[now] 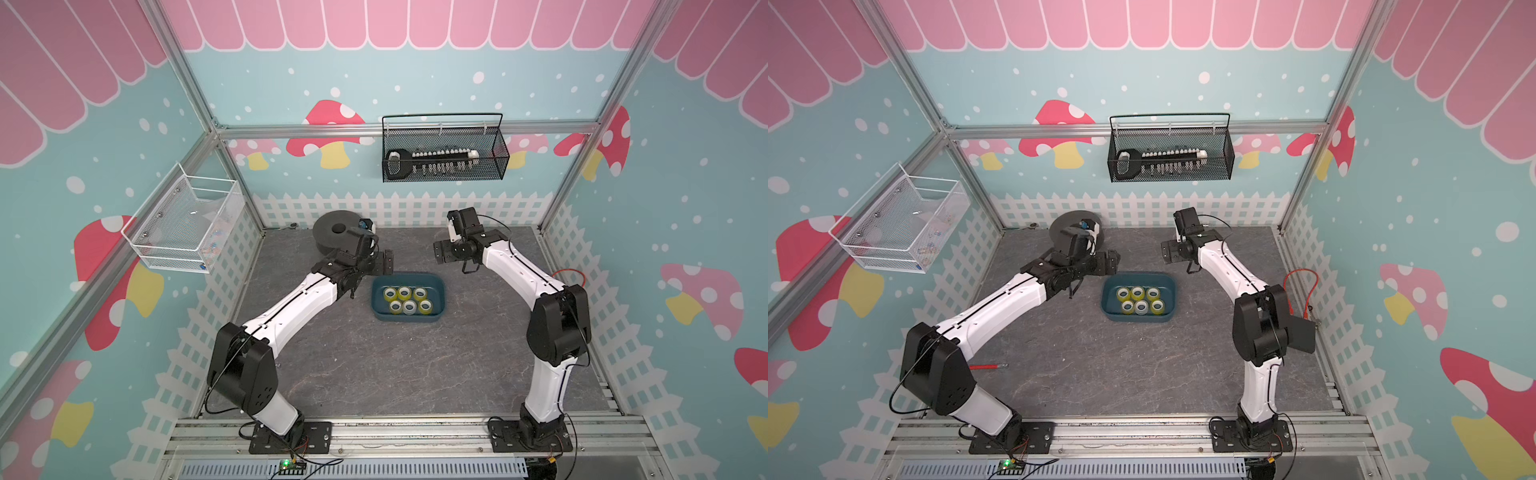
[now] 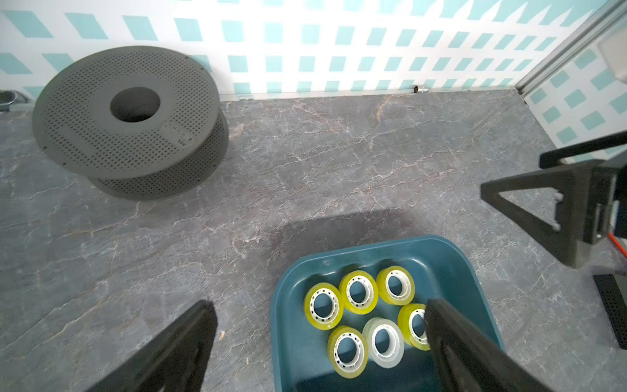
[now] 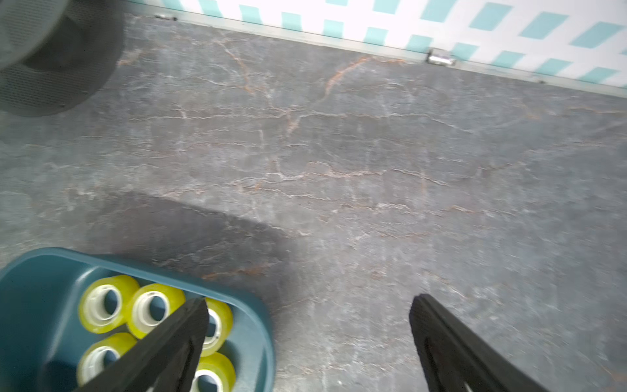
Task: Put the transparent tape into the storage box
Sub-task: Reset both arms
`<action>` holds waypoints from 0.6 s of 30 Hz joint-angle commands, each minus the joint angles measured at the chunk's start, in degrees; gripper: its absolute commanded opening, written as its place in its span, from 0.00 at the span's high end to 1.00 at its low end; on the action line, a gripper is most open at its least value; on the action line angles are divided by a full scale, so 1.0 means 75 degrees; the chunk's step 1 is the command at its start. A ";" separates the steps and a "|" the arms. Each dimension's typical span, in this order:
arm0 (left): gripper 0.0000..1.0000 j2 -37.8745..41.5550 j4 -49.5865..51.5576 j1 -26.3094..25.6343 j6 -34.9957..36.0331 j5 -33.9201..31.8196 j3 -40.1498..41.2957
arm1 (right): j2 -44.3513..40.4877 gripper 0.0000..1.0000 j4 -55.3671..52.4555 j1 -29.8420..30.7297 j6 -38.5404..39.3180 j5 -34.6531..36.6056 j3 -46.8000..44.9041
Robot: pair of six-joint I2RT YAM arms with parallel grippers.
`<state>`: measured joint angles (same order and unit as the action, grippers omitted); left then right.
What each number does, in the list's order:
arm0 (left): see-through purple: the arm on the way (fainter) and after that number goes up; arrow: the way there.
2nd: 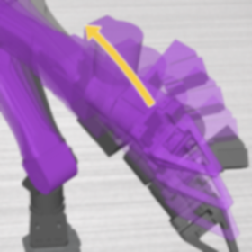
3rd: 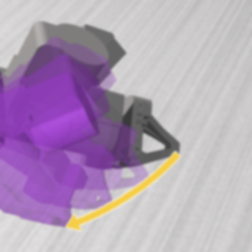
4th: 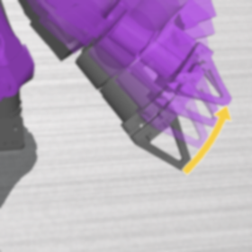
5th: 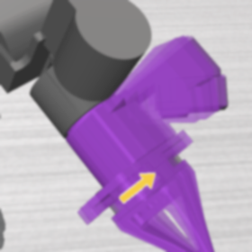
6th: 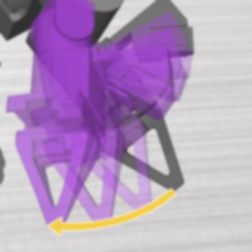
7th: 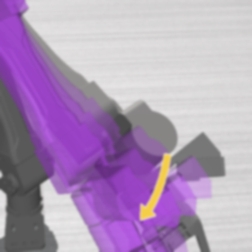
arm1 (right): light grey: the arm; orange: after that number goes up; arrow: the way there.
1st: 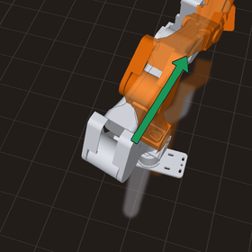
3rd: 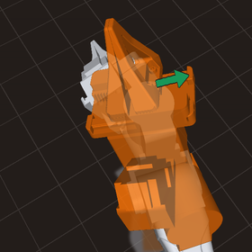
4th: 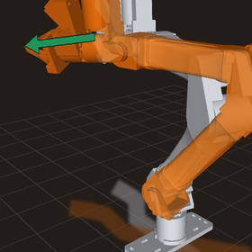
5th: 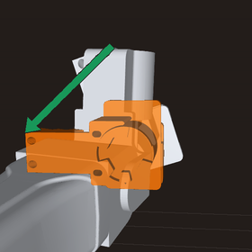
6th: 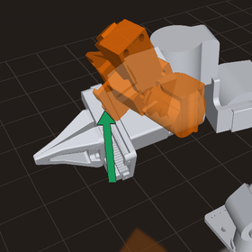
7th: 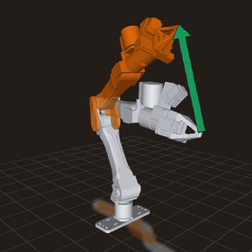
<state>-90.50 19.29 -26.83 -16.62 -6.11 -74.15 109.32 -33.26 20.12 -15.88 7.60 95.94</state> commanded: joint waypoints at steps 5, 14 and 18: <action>0.01 0.0804 -0.1430 0.0109 -0.0237 -0.0963 0.1306 | -0.1333 0.01 0.0778 -0.0207 -0.0284 0.1263 -0.1113; 0.01 0.2325 -0.3340 0.0245 0.0219 -0.0980 0.3395 | -0.3253 0.01 0.3133 -0.0421 0.1002 0.0969 -0.3901; 0.01 0.2804 -0.3447 0.0573 0.0073 -0.0779 0.3963 | -0.4010 0.01 0.3798 -0.0782 0.1172 0.0645 -0.4816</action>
<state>-71.44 -3.01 -24.25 -16.27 -12.45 -46.65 82.59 -11.79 15.84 -9.82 14.26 62.76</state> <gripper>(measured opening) 0.993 0.987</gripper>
